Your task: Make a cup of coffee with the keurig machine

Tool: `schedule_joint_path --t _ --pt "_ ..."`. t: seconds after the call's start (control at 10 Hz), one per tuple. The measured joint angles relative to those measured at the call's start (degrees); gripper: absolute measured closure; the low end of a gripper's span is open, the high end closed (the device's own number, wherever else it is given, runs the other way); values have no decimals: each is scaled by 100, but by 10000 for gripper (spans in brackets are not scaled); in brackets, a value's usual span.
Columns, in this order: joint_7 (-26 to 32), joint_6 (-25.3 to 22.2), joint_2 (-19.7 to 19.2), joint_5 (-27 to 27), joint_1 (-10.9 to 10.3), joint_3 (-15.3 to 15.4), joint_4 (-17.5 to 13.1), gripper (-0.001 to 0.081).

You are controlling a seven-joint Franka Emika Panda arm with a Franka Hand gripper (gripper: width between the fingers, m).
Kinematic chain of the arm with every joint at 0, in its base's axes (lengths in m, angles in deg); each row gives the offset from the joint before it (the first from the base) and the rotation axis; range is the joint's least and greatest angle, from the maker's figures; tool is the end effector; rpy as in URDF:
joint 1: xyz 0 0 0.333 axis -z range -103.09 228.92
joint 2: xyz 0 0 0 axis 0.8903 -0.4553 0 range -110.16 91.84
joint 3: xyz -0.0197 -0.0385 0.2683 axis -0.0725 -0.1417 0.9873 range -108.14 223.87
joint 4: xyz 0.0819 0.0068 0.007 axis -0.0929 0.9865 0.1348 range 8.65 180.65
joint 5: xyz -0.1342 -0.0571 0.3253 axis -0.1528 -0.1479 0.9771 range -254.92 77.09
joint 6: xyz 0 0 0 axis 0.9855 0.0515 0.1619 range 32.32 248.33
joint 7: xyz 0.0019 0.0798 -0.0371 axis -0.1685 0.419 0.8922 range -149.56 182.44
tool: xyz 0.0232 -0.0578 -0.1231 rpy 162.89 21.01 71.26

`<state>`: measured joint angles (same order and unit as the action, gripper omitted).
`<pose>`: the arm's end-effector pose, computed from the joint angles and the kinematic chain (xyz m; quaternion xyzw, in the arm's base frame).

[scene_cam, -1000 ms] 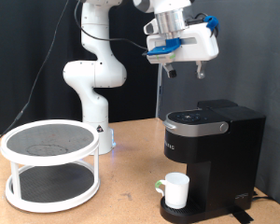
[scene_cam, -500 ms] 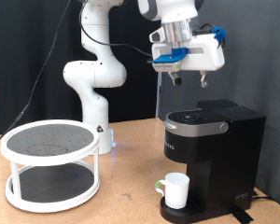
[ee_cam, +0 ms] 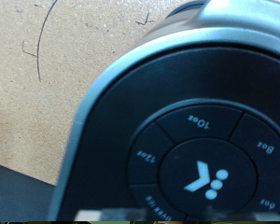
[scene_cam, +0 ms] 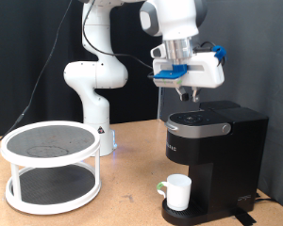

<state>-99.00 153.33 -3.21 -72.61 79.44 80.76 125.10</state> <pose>0.5008 0.0795 0.4120 -0.5217 0.8453 0.0706 0.0907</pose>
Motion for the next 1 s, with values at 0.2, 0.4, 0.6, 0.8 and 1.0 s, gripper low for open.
schedule_joint_path --t 0.2,0.4,0.6,0.8,1.0 --pt "96 146 -7 105 -5 35 209 783" --pt "167 303 -10 178 -19 60 392 804" --pt "171 386 -14 194 -28 83 526 805" --pt "171 416 -19 223 -28 95 604 806" --pt "171 385 -24 324 -22 95 603 806"
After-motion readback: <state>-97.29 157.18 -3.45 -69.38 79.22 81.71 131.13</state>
